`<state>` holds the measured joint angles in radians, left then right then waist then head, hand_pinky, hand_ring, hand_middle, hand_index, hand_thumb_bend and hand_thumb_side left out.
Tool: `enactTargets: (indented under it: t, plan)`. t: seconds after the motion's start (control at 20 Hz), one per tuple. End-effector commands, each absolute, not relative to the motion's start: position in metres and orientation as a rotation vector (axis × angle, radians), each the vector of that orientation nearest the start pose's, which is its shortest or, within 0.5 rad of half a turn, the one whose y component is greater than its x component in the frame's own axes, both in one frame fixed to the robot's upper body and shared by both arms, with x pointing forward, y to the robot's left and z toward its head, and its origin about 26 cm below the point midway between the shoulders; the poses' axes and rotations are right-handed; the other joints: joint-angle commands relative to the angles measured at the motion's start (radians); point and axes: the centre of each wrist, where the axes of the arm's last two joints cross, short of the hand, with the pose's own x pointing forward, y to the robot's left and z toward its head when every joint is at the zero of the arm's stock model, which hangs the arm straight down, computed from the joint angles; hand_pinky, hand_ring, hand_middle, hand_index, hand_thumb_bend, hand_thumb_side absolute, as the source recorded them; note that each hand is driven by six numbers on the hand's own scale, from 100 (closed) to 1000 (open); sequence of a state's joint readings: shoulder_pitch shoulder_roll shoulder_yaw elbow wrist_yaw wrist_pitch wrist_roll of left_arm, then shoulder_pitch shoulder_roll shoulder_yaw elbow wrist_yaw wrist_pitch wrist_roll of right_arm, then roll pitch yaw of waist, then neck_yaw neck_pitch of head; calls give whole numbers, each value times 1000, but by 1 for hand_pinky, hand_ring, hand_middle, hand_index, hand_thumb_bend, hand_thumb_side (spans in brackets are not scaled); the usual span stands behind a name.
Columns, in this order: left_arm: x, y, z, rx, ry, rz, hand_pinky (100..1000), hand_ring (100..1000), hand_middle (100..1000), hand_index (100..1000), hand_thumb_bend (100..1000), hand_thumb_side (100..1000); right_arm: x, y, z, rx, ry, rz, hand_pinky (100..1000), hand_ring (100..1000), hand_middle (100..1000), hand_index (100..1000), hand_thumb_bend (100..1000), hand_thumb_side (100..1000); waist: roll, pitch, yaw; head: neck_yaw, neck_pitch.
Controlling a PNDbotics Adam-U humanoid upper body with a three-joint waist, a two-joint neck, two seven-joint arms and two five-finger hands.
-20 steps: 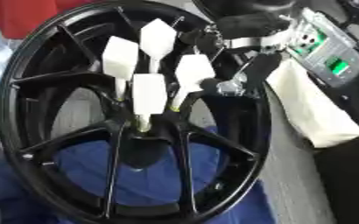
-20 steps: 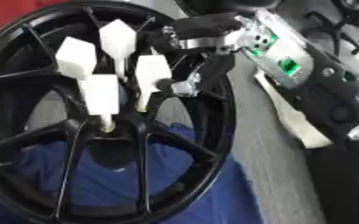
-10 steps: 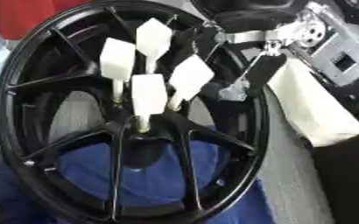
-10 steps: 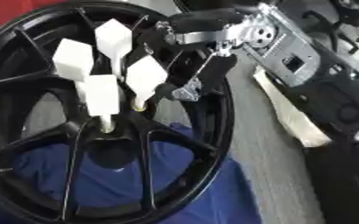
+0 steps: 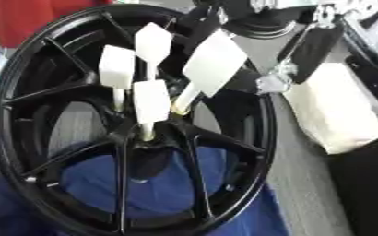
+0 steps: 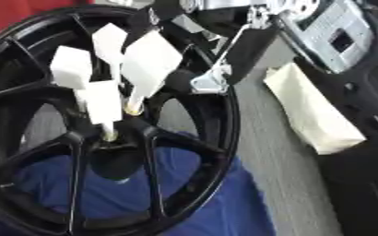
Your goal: Pull the pin out of the wheel hub.
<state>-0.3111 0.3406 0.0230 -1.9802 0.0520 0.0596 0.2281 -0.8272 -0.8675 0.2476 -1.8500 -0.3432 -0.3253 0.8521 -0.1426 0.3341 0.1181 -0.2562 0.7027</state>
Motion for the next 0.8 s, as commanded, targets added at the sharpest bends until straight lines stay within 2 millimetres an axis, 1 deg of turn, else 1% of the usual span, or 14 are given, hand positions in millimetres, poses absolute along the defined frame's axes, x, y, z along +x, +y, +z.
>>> enactTargets:
  t: [0.05, 0.1, 0.2, 0.3, 0.4, 0.55, 0.6, 0.65, 0.7, 0.75, 0.8]
  plan:
    - [300, 271, 209, 298, -2267, -79, 706, 613, 549, 711, 100, 617, 301, -285, 381, -154, 2398, -2342, 981, 558, 401, 481, 100, 232, 13, -29, -14, 14, 3]
    - [299, 272, 209, 303, -2266, -76, 706, 613, 549, 711, 100, 616, 296, -294, 383, -142, 2441, -2320, 975, 559, 402, 482, 100, 239, 16, -29, -20, 19, 1]
    - [299, 275, 208, 321, -2265, -62, 706, 613, 548, 711, 100, 614, 285, -323, 381, -62, 2586, -2258, 959, 561, 405, 486, 100, 249, 24, -27, -38, 38, -1]
    - [299, 277, 208, 335, -2266, -48, 706, 614, 548, 711, 100, 612, 277, -350, 370, 49, 2726, -2192, 957, 563, 413, 491, 100, 258, 33, -25, -52, 53, -4]
    - [299, 279, 209, 348, -2270, -33, 706, 613, 548, 711, 100, 610, 271, -375, 348, 162, 2864, -2126, 959, 569, 421, 499, 100, 262, 43, -23, -66, 65, -6]
    - [298, 281, 209, 365, -2271, -13, 706, 614, 547, 711, 100, 606, 260, -411, 307, 425, 3042, -2025, 949, 597, 447, 530, 100, 236, 61, -20, -88, 87, -13]
    - [298, 281, 209, 369, -2272, -7, 705, 614, 547, 711, 100, 606, 255, -420, 293, 528, 3074, -2005, 957, 619, 477, 565, 100, 100, 66, -20, -94, 91, -14]
    - [298, 282, 209, 374, -2273, 0, 705, 613, 546, 710, 100, 605, 251, -427, 279, 624, 3101, -1994, 962, 630, 493, 586, 100, 216, 71, -20, -99, 97, -15]
    - [298, 282, 209, 375, -2274, 4, 705, 613, 546, 710, 100, 604, 246, -432, 266, 706, 3114, -1990, 976, 658, 531, 626, 100, 212, 76, -21, -103, 100, -15]
    - [298, 282, 209, 374, -2275, 7, 705, 613, 546, 710, 100, 604, 242, -435, 253, 772, 3123, -2000, 1000, 695, 608, 694, 100, 206, 81, -21, -108, 102, -15]
    - [298, 282, 209, 373, -2275, 8, 705, 613, 546, 710, 100, 604, 238, -437, 243, 819, 3123, -2016, 1000, 695, 608, 694, 100, 206, 84, -21, -110, 104, -16]
